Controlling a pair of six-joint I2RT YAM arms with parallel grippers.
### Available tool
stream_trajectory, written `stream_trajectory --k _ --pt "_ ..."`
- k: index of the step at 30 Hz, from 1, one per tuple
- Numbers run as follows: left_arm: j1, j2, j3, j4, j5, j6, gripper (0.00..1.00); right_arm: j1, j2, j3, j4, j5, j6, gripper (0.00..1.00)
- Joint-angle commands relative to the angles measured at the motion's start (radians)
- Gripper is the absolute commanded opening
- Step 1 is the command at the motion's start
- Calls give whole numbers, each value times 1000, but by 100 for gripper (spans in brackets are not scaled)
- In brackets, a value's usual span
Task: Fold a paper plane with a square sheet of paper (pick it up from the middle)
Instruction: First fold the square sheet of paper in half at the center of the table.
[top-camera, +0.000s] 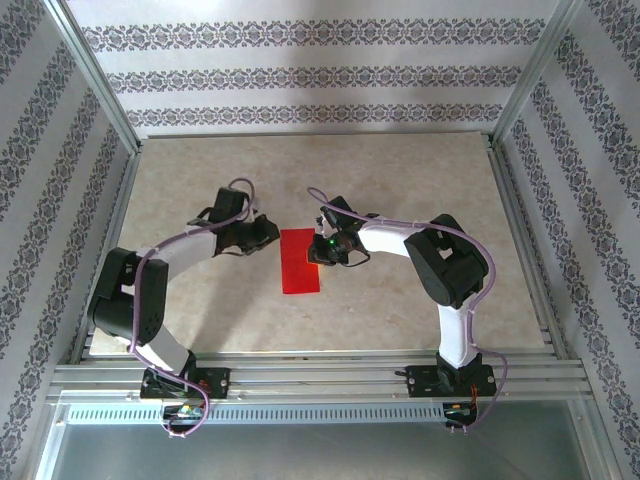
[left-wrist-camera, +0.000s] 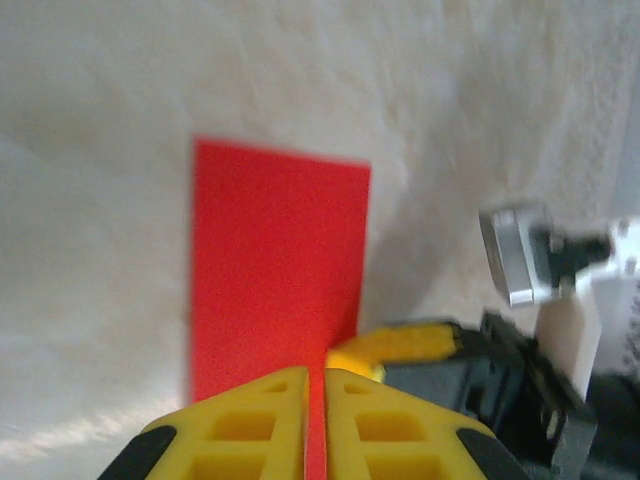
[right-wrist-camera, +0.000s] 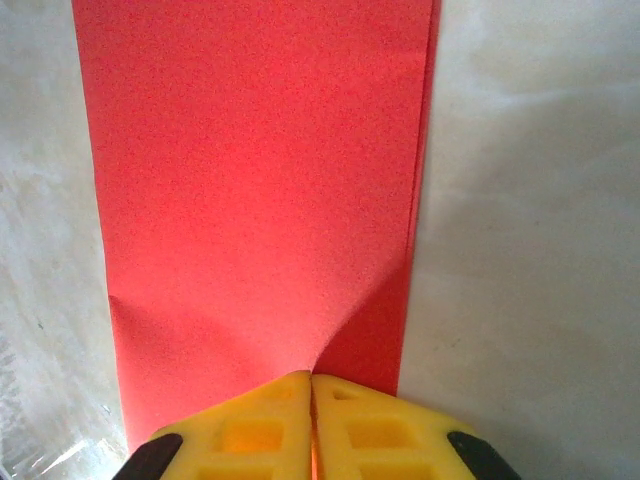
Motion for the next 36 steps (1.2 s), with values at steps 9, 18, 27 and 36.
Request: stream_trajectory --k 9,18,27,36 --pt "-108 72 -94 -41 0 -75 9 -1 104 -98 -260 184 -6 11" --pt "-128 55 -139 -158 -34 -5 9 1 112 -97 -257 178 8 11" --pt "-172 -45 -198 -245 -74 54 11 3 118 -93 -256 178 24 11" --pt "-213 -162 -143 -317 -180 59 11 5 124 -92 -250 178 26 11"
